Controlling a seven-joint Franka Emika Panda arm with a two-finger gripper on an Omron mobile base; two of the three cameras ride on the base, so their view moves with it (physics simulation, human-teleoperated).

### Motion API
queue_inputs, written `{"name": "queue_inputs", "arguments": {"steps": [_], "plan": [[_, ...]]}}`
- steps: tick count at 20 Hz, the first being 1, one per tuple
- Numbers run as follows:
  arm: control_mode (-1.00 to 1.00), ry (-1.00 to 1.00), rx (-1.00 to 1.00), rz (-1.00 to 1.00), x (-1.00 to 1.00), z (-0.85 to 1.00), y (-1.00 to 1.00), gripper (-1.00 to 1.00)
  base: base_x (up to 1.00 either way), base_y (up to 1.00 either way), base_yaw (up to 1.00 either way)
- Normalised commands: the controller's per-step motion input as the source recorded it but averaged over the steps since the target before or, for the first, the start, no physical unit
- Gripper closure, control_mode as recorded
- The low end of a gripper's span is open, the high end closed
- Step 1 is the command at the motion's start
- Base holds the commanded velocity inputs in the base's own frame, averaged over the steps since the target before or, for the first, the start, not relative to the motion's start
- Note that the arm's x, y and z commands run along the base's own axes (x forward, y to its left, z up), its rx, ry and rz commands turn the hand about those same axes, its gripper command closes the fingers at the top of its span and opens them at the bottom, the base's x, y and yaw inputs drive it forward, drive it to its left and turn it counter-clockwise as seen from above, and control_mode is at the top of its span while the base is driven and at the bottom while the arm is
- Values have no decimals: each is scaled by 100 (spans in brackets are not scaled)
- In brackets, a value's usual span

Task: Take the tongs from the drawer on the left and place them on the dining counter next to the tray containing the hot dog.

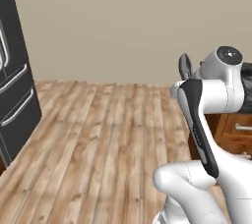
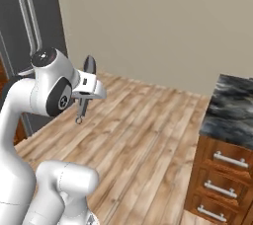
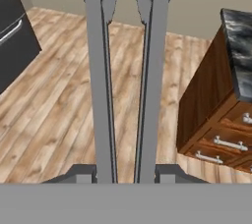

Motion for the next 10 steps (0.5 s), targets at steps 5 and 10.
{"name": "queue_inputs", "arguments": {"steps": [5,10], "plan": [[100,0,0,0,0,0,0,100,5,0,-28],[100,0,0,0,0,0,0,100,7,0,-26]]}}
